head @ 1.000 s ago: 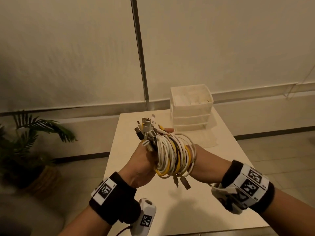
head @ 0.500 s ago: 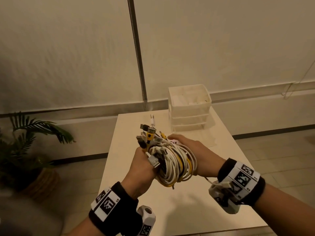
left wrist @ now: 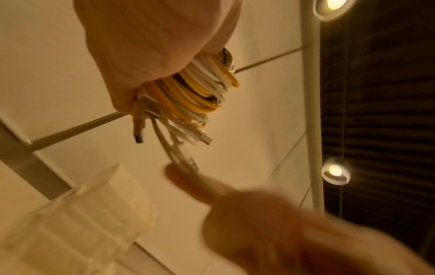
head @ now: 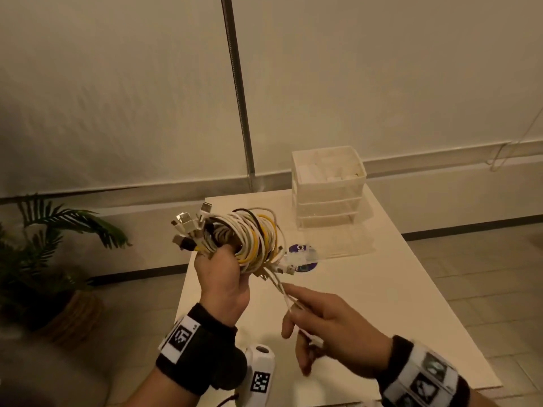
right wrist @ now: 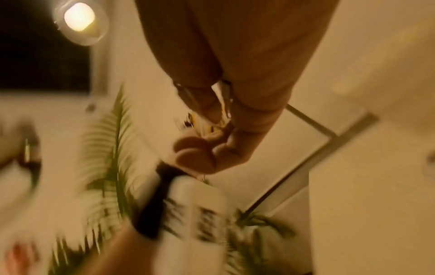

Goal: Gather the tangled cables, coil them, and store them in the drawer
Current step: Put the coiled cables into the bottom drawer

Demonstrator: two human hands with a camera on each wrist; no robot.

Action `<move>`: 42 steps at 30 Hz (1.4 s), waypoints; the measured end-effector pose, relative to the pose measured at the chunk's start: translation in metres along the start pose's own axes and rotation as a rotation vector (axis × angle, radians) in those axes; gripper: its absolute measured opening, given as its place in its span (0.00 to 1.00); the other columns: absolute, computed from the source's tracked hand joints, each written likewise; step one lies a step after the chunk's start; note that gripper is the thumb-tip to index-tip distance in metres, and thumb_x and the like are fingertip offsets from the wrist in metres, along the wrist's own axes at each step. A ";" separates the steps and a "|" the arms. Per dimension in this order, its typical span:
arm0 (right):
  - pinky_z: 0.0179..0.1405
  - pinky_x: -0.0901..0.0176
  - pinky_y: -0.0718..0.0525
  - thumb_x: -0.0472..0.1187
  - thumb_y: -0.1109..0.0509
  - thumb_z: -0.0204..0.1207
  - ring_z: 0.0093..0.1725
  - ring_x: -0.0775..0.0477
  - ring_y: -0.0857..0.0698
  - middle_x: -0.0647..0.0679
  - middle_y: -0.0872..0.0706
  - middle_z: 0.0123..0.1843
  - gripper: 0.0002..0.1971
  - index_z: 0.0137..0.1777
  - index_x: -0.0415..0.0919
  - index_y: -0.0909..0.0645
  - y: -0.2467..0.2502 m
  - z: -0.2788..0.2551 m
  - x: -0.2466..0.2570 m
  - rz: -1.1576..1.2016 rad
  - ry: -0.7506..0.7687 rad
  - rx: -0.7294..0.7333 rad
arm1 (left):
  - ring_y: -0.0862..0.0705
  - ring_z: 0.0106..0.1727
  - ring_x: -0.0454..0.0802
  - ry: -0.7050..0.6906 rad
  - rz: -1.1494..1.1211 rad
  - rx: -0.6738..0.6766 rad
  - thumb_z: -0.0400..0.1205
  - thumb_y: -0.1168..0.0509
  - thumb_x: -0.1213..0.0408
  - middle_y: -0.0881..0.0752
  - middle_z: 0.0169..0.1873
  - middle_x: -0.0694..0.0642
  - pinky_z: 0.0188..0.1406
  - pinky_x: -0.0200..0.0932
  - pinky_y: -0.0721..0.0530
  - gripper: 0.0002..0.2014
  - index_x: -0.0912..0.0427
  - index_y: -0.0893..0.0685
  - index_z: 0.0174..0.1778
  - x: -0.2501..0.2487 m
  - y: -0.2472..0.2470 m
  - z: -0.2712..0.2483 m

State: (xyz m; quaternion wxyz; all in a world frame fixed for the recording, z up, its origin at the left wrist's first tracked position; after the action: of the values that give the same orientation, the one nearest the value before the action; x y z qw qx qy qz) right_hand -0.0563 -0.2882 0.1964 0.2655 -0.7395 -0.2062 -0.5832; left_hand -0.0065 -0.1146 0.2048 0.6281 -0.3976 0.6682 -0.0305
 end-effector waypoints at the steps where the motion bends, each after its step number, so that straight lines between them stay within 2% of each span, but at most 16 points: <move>1: 0.25 0.55 0.18 0.31 0.40 0.83 0.28 0.39 0.18 0.35 0.16 0.42 0.13 0.65 0.39 0.21 0.001 -0.004 -0.003 0.175 -0.081 -0.025 | 0.14 0.60 0.71 -0.031 0.059 -0.042 0.78 0.40 0.84 0.13 0.60 0.71 0.54 0.76 0.17 0.21 0.68 0.18 0.66 0.004 0.005 0.001; 3: 0.26 0.54 0.16 0.29 0.38 0.80 0.30 0.39 0.17 0.33 0.15 0.41 0.10 0.57 0.28 0.19 0.015 -0.004 0.000 0.379 -0.144 -0.147 | 0.12 0.54 0.68 -0.070 0.214 -0.087 0.76 0.40 0.86 0.11 0.53 0.70 0.52 0.70 0.14 0.19 0.69 0.15 0.59 0.015 0.011 -0.006; 6: 0.31 0.50 0.16 0.42 0.37 0.79 0.31 0.36 0.15 0.30 0.15 0.38 0.13 0.48 0.29 0.21 0.039 0.009 0.009 0.489 -0.163 -0.296 | 0.13 0.43 0.60 -0.046 0.350 -0.077 0.77 0.38 0.85 0.11 0.45 0.68 0.40 0.57 0.13 0.14 0.69 0.14 0.53 0.042 0.016 -0.021; 9: 0.32 0.51 0.23 0.55 0.33 0.75 0.30 0.39 0.20 0.33 0.17 0.36 0.22 0.51 0.32 0.20 0.057 0.021 0.008 0.481 -0.102 -0.328 | 0.12 0.44 0.71 0.121 0.306 -0.054 0.79 0.36 0.80 0.11 0.45 0.73 0.33 0.59 0.14 0.12 0.68 0.14 0.55 0.072 0.020 -0.024; 11: 0.30 0.54 0.28 0.54 0.30 0.70 0.30 0.46 0.23 0.41 0.18 0.35 0.24 0.55 0.34 0.21 0.065 0.025 0.001 0.351 -0.037 -0.379 | 0.11 0.44 0.73 0.207 0.264 -0.089 0.80 0.35 0.78 0.11 0.46 0.73 0.28 0.55 0.13 0.11 0.66 0.14 0.56 0.084 0.024 -0.024; 13: 0.34 0.59 0.25 0.49 0.28 0.73 0.35 0.51 0.22 0.47 0.19 0.39 0.24 0.66 0.38 0.22 0.068 0.024 -0.009 0.020 -0.008 -0.462 | 0.10 0.45 0.69 0.238 0.221 -0.119 0.81 0.35 0.78 0.09 0.46 0.68 0.35 0.59 0.10 0.12 0.63 0.14 0.56 0.092 0.024 -0.025; 16: 0.64 0.58 0.27 0.54 0.33 0.80 0.62 0.52 0.26 0.51 0.27 0.61 0.25 0.76 0.59 0.31 0.061 0.018 -0.033 -0.391 -0.035 -0.560 | 0.09 0.48 0.68 0.272 0.171 -0.129 0.80 0.33 0.78 0.09 0.49 0.67 0.47 0.71 0.11 0.14 0.62 0.14 0.59 0.108 0.019 -0.020; 18: 0.65 0.58 0.26 0.61 0.37 0.79 0.67 0.54 0.25 0.58 0.27 0.67 0.26 0.77 0.67 0.37 0.054 0.019 -0.046 -0.183 -0.077 -0.575 | 0.09 0.49 0.66 0.256 0.169 -0.132 0.79 0.32 0.78 0.08 0.49 0.64 0.50 0.71 0.12 0.14 0.60 0.13 0.59 0.123 0.015 -0.015; 21: 0.55 0.48 0.14 0.61 0.37 0.78 0.56 0.55 0.13 0.64 0.15 0.59 0.26 0.74 0.68 0.38 0.060 0.027 -0.060 0.166 -0.088 -0.566 | 0.09 0.52 0.59 0.226 0.229 -0.079 0.77 0.28 0.74 0.07 0.50 0.56 0.55 0.68 0.13 0.17 0.51 0.14 0.59 0.149 0.008 -0.009; 25: 0.63 0.42 0.15 0.63 0.27 0.70 0.61 0.51 0.14 0.52 0.16 0.66 0.25 0.67 0.60 0.24 0.094 0.028 -0.056 -0.134 -0.078 -0.665 | 0.09 0.53 0.59 0.302 0.277 0.023 0.77 0.28 0.60 0.09 0.53 0.53 0.49 0.66 0.10 0.17 0.45 0.17 0.62 0.187 -0.004 -0.006; 27: 0.70 0.41 0.21 0.71 0.30 0.65 0.68 0.49 0.19 0.50 0.21 0.72 0.35 0.72 0.59 0.26 0.114 0.029 -0.064 -0.215 -0.104 -0.651 | 0.10 0.56 0.58 0.324 0.287 0.081 0.75 0.29 0.55 0.10 0.58 0.53 0.54 0.67 0.12 0.21 0.43 0.20 0.65 0.203 -0.017 -0.006; 31: 0.66 0.59 0.27 0.53 0.41 0.84 0.63 0.52 0.23 0.46 0.25 0.67 0.21 0.76 0.55 0.32 0.152 0.037 -0.060 -0.385 -0.099 -0.641 | 0.10 0.54 0.55 0.451 0.295 0.168 0.84 0.35 0.53 0.11 0.59 0.58 0.49 0.54 0.12 0.16 0.48 0.23 0.68 0.223 -0.042 0.000; 34: 0.70 0.46 0.23 0.52 0.40 0.84 0.66 0.49 0.22 0.48 0.24 0.67 0.17 0.72 0.60 0.29 0.199 0.050 -0.064 -0.357 -0.075 -0.594 | 0.15 0.54 0.51 0.486 0.394 0.338 0.85 0.39 0.51 0.09 0.51 0.53 0.50 0.50 0.25 0.12 0.52 0.16 0.58 0.222 -0.065 0.016; 36: 0.71 0.40 0.23 0.54 0.39 0.83 0.70 0.48 0.23 0.51 0.24 0.71 0.19 0.73 0.58 0.29 0.238 0.061 -0.068 -0.340 -0.066 -0.549 | 0.14 0.53 0.54 0.498 0.396 0.421 0.84 0.37 0.56 0.08 0.49 0.57 0.53 0.51 0.22 0.11 0.57 0.14 0.55 0.229 -0.083 0.034; 38: 0.74 0.44 0.25 0.52 0.40 0.84 0.71 0.50 0.24 0.51 0.24 0.73 0.19 0.74 0.55 0.30 0.272 0.077 -0.066 -0.358 -0.048 -0.511 | 0.11 0.56 0.60 0.525 0.355 0.438 0.83 0.34 0.63 0.10 0.54 0.67 0.54 0.54 0.15 0.13 0.66 0.15 0.59 0.238 -0.100 0.054; 42: 0.68 0.45 0.21 0.49 0.37 0.83 0.69 0.44 0.22 0.47 0.26 0.69 0.26 0.79 0.49 0.38 0.333 0.122 -0.051 -0.342 -0.108 -0.450 | 0.13 0.61 0.64 0.598 0.276 0.361 0.79 0.31 0.65 0.13 0.61 0.70 0.61 0.59 0.14 0.21 0.71 0.17 0.66 0.263 -0.139 0.105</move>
State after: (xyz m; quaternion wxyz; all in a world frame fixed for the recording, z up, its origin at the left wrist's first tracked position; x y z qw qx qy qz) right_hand 0.2279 -0.4683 0.0745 -0.0190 -0.7644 -0.2072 -0.6103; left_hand 0.1808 -0.3112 0.0433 0.4634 -0.1603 0.8532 -0.1778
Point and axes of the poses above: each hand's wrist, its own z-axis towards the middle knuckle, its own y-axis out of the back of the hand, x = y × z, the point moved 6 cm from there along z, towards the middle knuckle
